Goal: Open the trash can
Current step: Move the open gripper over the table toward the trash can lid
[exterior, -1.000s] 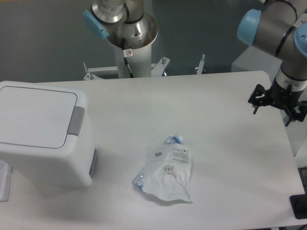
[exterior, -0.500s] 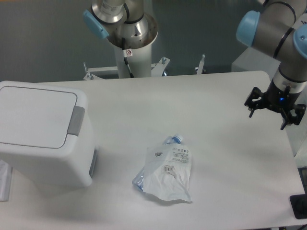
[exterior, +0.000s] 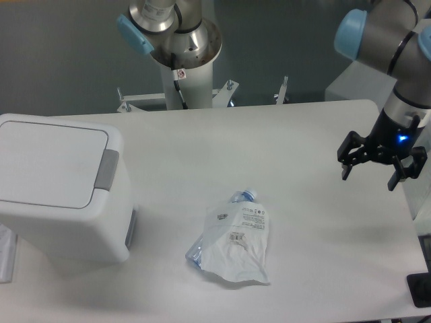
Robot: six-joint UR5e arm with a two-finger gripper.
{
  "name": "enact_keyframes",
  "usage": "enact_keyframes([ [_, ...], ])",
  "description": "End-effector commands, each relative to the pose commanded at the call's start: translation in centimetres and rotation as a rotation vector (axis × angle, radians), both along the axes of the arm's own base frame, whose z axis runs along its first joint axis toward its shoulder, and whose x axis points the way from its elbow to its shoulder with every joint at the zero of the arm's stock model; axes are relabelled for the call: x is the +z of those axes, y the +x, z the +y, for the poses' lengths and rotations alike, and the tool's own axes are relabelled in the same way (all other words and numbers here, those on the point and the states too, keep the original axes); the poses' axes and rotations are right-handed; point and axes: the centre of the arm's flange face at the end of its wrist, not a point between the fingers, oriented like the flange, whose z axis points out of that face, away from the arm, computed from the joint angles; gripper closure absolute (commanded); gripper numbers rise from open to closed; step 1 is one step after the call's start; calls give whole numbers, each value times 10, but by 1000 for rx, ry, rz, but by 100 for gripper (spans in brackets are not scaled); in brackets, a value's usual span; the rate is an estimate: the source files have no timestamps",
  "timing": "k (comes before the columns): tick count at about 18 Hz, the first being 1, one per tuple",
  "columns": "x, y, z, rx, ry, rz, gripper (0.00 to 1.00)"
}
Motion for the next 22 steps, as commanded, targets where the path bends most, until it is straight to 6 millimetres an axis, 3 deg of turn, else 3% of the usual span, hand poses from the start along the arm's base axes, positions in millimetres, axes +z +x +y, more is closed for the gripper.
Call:
enact_keyframes([
  [4,27,20,10,100,88,-64,0],
  [10,65,62,47,107,179,-107,0],
  [17,85,166,129,118,197,-189,0],
  [22,72,225,171,85,182,-244,0],
])
